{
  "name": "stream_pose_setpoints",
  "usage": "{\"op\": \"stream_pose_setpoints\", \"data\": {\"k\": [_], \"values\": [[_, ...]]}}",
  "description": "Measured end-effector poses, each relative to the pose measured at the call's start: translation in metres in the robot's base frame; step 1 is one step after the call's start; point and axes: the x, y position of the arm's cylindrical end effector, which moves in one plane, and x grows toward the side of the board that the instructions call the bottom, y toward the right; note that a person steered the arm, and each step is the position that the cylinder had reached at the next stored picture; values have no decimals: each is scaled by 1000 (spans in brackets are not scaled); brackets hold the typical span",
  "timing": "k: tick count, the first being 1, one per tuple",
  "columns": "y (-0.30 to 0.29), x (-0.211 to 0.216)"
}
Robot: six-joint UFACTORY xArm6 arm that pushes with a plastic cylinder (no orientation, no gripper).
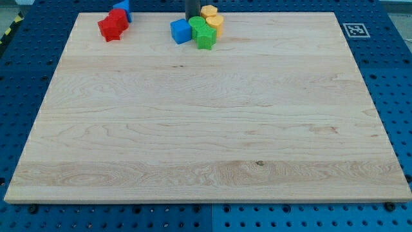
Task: Slide the green star towards the center
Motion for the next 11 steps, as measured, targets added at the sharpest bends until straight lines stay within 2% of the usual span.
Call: {"op": "stream_pose_setpoints", "data": {"k": [2,4,7,8,10,11], "values": [[7,41],[41,87],[135,150],[145,167],[137,182],[112,186]]}}
